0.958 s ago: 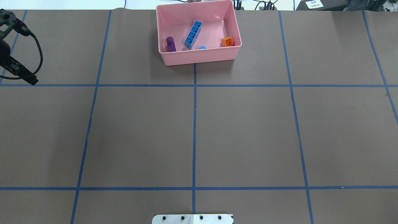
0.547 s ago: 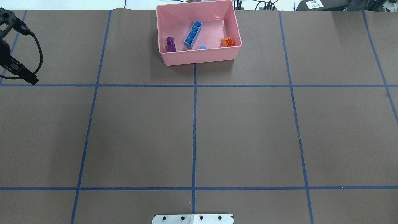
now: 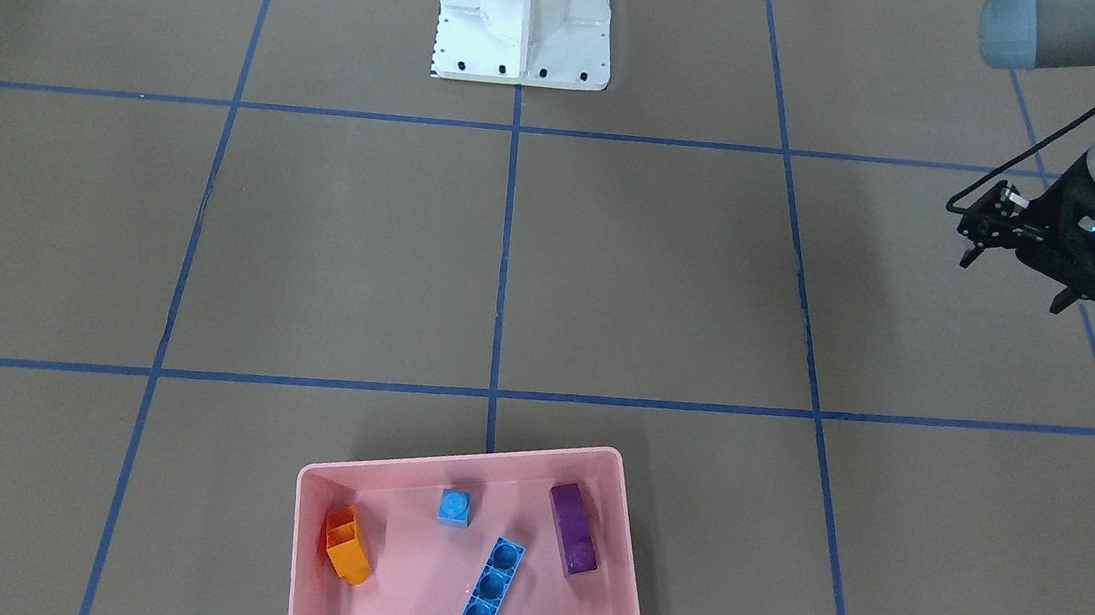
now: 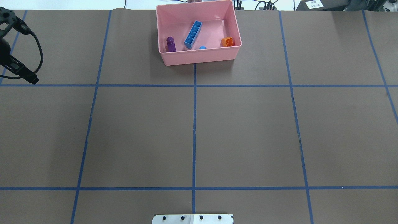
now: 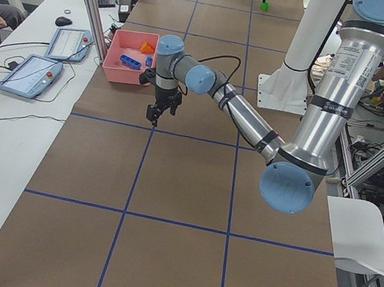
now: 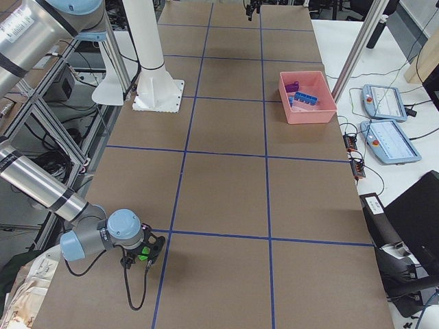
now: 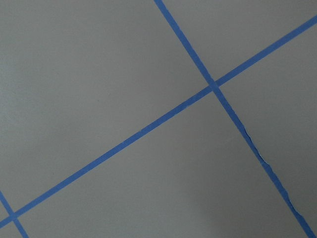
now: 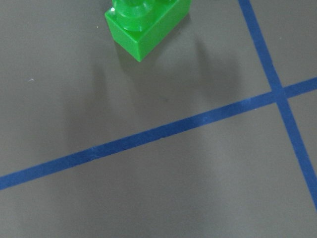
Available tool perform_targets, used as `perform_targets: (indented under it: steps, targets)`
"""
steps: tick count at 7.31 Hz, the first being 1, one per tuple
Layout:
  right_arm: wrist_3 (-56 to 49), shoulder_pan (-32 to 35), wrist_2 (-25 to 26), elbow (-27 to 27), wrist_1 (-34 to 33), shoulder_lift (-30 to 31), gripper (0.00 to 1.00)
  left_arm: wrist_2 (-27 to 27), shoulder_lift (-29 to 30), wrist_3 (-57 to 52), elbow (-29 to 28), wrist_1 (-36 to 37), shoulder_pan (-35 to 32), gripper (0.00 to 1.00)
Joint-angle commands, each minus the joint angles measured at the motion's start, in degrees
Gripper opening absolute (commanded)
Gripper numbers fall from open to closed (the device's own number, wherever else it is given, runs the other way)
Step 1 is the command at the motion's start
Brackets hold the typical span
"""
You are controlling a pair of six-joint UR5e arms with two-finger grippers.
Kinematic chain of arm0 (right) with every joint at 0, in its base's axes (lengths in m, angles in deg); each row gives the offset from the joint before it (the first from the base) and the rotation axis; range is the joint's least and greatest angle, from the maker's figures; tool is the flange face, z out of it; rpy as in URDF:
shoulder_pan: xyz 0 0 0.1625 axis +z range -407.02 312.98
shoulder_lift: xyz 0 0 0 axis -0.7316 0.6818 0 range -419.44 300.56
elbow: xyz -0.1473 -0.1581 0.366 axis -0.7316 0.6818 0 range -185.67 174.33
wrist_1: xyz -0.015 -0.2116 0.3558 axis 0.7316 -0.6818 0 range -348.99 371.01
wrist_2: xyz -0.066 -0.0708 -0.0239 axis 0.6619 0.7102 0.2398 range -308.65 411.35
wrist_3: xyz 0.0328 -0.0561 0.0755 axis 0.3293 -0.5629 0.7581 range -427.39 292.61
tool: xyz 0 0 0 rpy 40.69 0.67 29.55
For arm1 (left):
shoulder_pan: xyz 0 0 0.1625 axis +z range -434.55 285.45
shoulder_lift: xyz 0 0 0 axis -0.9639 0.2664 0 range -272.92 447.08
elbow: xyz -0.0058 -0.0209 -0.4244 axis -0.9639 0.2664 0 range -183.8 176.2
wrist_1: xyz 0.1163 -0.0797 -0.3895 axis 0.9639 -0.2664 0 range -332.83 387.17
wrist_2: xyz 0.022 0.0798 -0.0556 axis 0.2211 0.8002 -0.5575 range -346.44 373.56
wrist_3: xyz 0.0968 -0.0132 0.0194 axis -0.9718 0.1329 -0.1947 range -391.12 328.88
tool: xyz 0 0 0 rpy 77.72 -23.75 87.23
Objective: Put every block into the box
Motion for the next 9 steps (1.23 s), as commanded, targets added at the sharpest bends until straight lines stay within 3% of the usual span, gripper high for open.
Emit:
perform_targets:
  steps: [1, 3, 5, 6, 7, 8, 9]
  targets:
    - [-0.2, -1.5, 0.0, 0.6, 0.0, -0.5, 0.88, 0.1, 0.2, 0.0, 0.0, 0.0, 0.0, 1.0]
    - [-0.1, -3.8, 0.1, 0.7, 0.0, -1.4, 0.85, 0.0, 0.3, 0.0, 0.0, 0.0, 0.0, 1.0]
    - [-0.2, -5.0, 0.2, 1.3, 0.0, -1.5, 0.72, 0.0, 0.4, 0.0, -0.1, 0.1, 0.0, 1.0]
    - [0.0, -5.4, 0.2, 1.6, 0.0, -1.5, 0.53, 0.0, 0.5, 0.0, -0.1, 0.1, 0.0, 1.0]
    - [-0.5, -5.6, 0.3, 1.9, 0.0, -1.5, 0.18, 0.1, 0.4, 0.0, -0.1, 0.1, 0.0, 1.0]
    - [-0.9, -6.3, 0.8, 2.1, 0.4, -1.4, 0.0, 0.1, 0.4, 0.0, -0.1, 0.1, 0.0, 1.0]
    - [-1.9, -7.2, 2.0, 2.1, 0.5, -1.4, 0.0, 0.1, 0.4, 0.0, -0.1, 0.1, 0.0, 1.0]
